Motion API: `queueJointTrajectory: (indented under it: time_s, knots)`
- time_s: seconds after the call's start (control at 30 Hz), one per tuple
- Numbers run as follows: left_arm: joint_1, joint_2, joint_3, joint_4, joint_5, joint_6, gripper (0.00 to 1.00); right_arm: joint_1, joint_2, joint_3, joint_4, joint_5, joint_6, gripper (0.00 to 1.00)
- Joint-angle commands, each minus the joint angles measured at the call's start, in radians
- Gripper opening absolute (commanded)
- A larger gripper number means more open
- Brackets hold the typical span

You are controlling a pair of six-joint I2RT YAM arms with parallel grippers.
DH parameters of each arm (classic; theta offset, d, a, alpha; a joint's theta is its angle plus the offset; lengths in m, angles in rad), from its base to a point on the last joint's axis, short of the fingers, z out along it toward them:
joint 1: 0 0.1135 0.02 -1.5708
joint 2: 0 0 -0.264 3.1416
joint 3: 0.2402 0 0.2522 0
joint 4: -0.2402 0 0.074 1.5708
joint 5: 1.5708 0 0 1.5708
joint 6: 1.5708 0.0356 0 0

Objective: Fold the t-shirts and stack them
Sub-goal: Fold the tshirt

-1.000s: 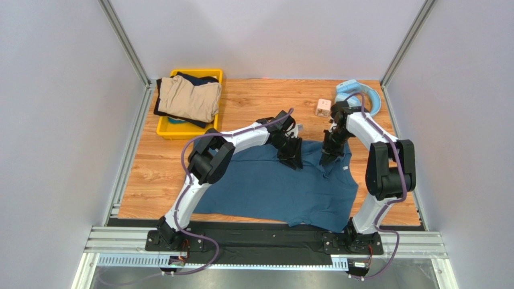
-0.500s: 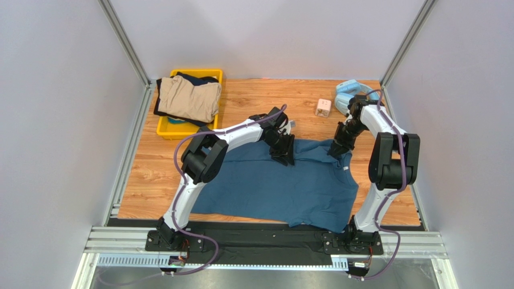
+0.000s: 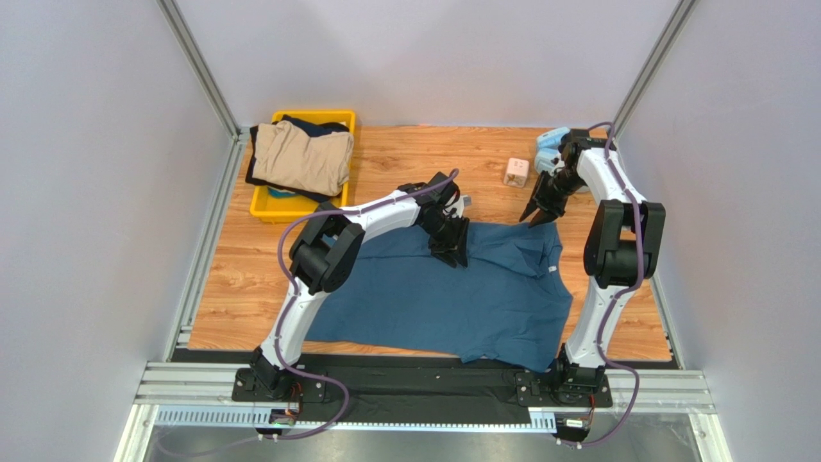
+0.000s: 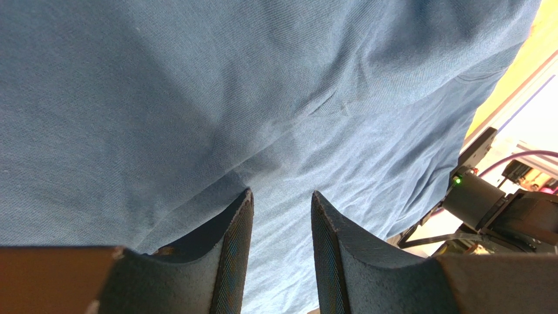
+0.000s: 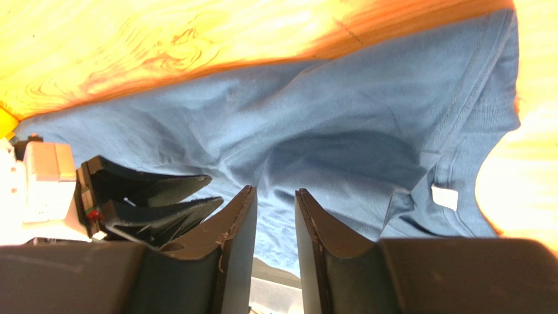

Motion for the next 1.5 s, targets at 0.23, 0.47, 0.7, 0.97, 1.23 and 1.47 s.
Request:
queueJointTrajectory:
  time_s: [0.23, 0.47, 0.7, 0.97, 1.23, 1.47]
  knots:
    - [-0.005, 0.008, 0.066, -0.016, 0.005, 0.024, 0.45, 0.016, -0.275, -0.32, 0.011, 0.026, -0.014, 0.47]
    - [-0.003, -0.003, 0.043, -0.017, 0.004, 0.024, 0.44, 0.016, -0.325, -0.469, 0.051, 0.031, -0.024, 0.51]
    - [-0.003, -0.023, -0.005, -0.011, 0.001, 0.025, 0.43, 0.017, -0.333, -0.592, 0.152, 0.009, 0.008, 0.56]
    - [-0.005, -0.053, -0.049, -0.01, -0.01, 0.033, 0.43, 0.017, -0.322, -0.621, 0.278, 0.086, 0.019, 0.56]
    - [-0.003, -0.056, -0.063, -0.007, -0.002, 0.028, 0.43, 0.019, -0.272, -0.574, 0.308, 0.09, 0.035, 0.55]
    - [-0.003, -0.058, -0.066, -0.005, 0.001, 0.027, 0.43, 0.019, -0.197, -0.523, 0.282, 0.09, 0.022, 0.24]
